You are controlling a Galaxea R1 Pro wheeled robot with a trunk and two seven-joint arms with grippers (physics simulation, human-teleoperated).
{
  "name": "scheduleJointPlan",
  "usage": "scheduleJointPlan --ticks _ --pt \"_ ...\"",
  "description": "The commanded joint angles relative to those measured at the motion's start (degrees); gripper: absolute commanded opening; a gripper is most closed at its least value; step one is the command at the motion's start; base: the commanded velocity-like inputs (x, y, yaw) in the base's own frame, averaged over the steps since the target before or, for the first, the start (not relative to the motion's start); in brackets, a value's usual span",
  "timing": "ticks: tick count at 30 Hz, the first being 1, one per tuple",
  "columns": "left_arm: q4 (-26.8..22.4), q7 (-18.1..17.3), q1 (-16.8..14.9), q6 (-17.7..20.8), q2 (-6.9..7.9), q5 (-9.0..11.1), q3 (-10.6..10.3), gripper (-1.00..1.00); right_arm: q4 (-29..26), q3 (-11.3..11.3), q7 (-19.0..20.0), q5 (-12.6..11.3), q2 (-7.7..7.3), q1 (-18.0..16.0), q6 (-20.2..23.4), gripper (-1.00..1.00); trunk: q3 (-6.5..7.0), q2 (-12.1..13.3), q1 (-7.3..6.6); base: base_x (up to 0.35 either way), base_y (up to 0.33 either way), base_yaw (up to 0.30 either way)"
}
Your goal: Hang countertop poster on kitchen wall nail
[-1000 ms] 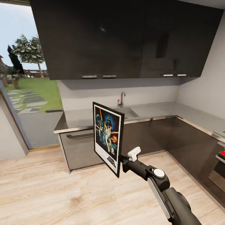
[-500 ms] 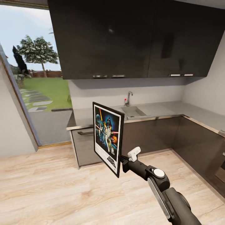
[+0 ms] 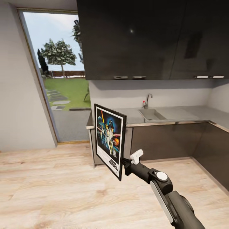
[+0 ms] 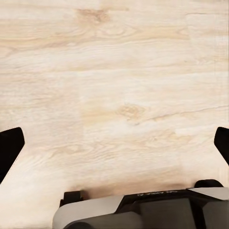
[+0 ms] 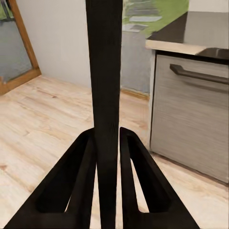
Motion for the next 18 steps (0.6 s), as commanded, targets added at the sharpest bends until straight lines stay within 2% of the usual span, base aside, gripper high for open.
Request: scheduleJointPlan --ticks 1,18 --pt "-0.03 -0.33 0.0 0.07 -0.01 0.49 0.09 1.0 -0.06 0.04 0.12 -0.73 -0.03 -0.06 0.53 -1.0 -0.12 -0.13 0.04 -0.002 0.198 0.285" --pt "0.04 -0.33 0.0 0.07 -0.01 0.49 0.09 1.0 -0.06 0.04 0.12 -0.73 -0.03 -0.06 0.53 -1.0 -0.12 -0.13 0.04 0.0 0.272 0.286"
